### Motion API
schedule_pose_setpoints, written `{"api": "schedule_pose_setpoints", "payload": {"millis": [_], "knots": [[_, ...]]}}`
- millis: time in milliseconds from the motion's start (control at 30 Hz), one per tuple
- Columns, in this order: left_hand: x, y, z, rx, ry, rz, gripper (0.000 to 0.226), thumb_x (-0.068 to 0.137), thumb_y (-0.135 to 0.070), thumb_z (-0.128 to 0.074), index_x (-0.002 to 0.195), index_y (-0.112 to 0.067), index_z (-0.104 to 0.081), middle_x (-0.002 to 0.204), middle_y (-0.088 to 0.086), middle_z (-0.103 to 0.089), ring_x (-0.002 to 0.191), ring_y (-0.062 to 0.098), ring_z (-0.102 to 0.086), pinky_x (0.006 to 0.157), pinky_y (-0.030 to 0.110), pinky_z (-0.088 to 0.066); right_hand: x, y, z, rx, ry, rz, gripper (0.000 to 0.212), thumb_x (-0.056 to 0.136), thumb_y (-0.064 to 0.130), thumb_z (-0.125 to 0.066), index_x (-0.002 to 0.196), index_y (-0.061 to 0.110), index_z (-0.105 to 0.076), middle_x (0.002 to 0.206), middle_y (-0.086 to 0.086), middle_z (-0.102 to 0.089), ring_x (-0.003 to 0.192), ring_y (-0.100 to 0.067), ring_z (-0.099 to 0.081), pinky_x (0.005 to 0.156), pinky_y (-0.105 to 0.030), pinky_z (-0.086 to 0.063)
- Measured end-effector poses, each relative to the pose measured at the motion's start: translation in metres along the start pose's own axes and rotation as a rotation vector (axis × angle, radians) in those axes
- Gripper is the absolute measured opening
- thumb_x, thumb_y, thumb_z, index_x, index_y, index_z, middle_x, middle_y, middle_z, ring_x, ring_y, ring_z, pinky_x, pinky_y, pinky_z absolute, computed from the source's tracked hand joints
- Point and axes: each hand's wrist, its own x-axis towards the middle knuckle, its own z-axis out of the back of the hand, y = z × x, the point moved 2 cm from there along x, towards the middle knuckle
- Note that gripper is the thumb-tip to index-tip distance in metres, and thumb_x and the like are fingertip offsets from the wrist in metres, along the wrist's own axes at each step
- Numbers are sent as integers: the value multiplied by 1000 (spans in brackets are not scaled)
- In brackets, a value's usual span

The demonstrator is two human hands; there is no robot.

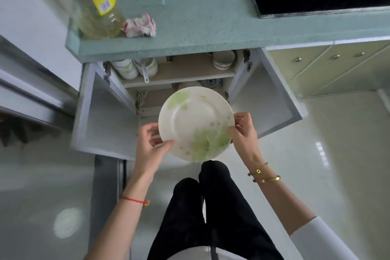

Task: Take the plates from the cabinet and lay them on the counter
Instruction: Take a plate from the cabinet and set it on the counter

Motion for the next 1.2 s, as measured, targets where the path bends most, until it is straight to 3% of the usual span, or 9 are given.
{"api": "schedule_pose_setpoints", "payload": {"millis": [100,200,333,600,667,867,1200], "knots": [[-34,-31,7,-30,69,15,41,75,-21,-76,107,-37,-55,113,-5,-66,84,1,-69,69,21,-57,-45,22,23,53,-54,-9,23,75,14,-48,90,32,-46,97,-15,-62,71,-25,-54,60,-49,-49],[-62,-59,7,-7,154,-11,35,83,-16,-69,106,-39,-57,114,-5,-67,90,2,-70,71,21,-58,-84,40,48,114,-121,-17,22,75,12,-47,92,25,-47,96,-17,-61,69,-26,-51,59,-43,-44],[-87,-91,-3,14,245,-47,32,77,-22,-67,104,-37,-58,107,-11,-69,87,0,-70,70,19,-57,-125,56,76,175,-210,-19,22,75,12,-48,96,17,-49,91,-10,-61,70,-23,-52,58,-39,-43],[-111,-129,-56,85,487,-115,37,89,2,-63,106,-30,-56,109,-3,-68,84,2,-70,74,27,-60,-184,55,133,293,-486,-20,21,82,-2,-50,99,10,-50,86,-1,-60,65,-12,-51,53,-29,-41],[-117,-135,-75,100,556,-115,36,90,3,-62,108,-27,-55,112,1,-67,85,1,-70,73,24,-59,-195,49,147,315,-554,-36,21,79,3,-51,98,11,-51,86,-2,-60,64,-10,-52,50,-26,-43],[-132,-144,-138,153,743,-99,35,90,3,-63,111,-24,-54,114,3,-66,86,0,-69,75,24,-58,-217,28,190,382,-745,-87,24,71,14,-51,95,12,-52,86,-5,-60,68,-19,-51,52,-35,-43],[-159,-152,-279,219,920,-130,36,90,2,-64,108,-29,-58,110,0,-67,84,-1,-70,71,24,-58,-222,-1,295,464,-973,-105,17,72,15,-50,89,17,-53,87,-5,-61,70,-19,-53,53,-34,-42]]}}
